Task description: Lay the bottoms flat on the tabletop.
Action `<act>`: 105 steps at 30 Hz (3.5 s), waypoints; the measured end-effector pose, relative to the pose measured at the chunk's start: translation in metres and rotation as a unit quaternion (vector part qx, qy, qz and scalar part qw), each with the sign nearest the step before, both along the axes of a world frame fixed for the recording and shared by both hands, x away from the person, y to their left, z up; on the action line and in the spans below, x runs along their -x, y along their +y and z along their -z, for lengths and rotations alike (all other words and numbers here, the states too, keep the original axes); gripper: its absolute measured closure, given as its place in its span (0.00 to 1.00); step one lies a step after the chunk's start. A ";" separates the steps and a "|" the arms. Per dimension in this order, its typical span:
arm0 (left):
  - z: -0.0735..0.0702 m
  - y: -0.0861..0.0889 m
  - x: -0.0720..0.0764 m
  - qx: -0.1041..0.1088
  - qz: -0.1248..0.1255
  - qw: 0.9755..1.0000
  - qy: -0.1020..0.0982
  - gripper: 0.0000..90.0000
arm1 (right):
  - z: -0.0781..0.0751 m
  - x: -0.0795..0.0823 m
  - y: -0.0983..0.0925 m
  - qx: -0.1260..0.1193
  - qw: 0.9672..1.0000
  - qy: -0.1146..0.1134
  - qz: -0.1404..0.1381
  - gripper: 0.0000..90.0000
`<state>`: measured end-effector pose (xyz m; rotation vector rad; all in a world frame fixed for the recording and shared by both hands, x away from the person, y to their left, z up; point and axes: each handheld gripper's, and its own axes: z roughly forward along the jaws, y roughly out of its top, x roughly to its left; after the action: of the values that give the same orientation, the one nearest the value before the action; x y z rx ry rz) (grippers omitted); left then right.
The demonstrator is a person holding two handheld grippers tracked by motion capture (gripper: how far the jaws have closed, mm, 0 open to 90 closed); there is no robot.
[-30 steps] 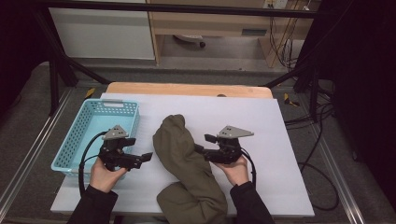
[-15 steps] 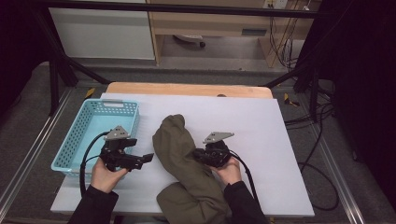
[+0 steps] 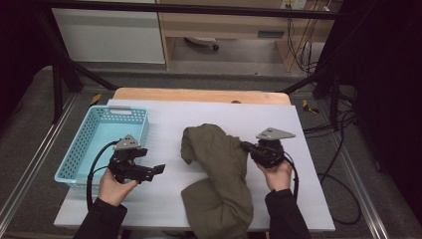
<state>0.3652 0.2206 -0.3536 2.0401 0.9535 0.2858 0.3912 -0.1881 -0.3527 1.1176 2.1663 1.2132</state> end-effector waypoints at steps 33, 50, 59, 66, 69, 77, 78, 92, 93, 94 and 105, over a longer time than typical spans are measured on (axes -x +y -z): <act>0.005 -0.008 -0.001 -0.011 0.009 1.000 0.008 0.11 | 0.040 -0.018 -0.013 -0.009 0.998 0.044 0.039 0.54; 0.005 -0.007 -0.001 -0.010 0.007 1.000 0.007 0.11 | 0.023 -0.010 0.014 -0.019 1.000 0.018 -0.017 0.63; 0.006 -0.007 -0.002 -0.011 0.007 1.000 0.008 0.11 | 0.042 -0.034 0.018 -0.010 0.998 0.058 -0.015 0.99; 0.005 -0.006 -0.001 -0.009 0.005 1.000 0.007 0.11 | 0.019 -0.024 0.005 -0.027 0.999 0.029 -0.003 1.00; 0.005 -0.006 -0.002 -0.010 0.005 1.000 0.008 0.11 | 0.010 -0.015 0.010 -0.027 0.999 0.017 -0.027 1.00; 0.004 -0.003 -0.001 -0.006 0.002 1.000 0.006 0.11 | 0.025 0.011 0.071 -0.031 0.989 0.028 -0.140 1.00; 0.003 -0.003 -0.001 -0.005 0.001 1.000 0.005 0.11 | 0.029 0.013 0.080 -0.027 0.987 0.032 -0.155 1.00; 0.000 0.003 0.000 0.003 -0.004 1.000 0.001 0.12 | 0.069 0.032 0.142 -0.002 0.969 0.090 -0.231 0.83; 0.000 0.002 0.000 0.003 -0.004 1.000 0.000 0.12 | 0.063 0.032 0.136 -0.010 0.971 0.086 -0.224 0.78; 0.000 0.001 0.000 0.004 -0.003 1.000 0.001 0.12 | 0.057 0.033 0.129 -0.014 0.974 0.074 -0.215 0.72; 0.005 -0.021 -0.001 -0.004 0.018 1.000 0.010 0.12 | 0.019 0.022 0.031 -0.023 0.998 -0.019 -0.063 0.35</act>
<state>0.3666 0.1992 -0.3582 2.0682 0.9280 0.2503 0.3691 -0.1571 -0.3714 0.9803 2.2186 1.3346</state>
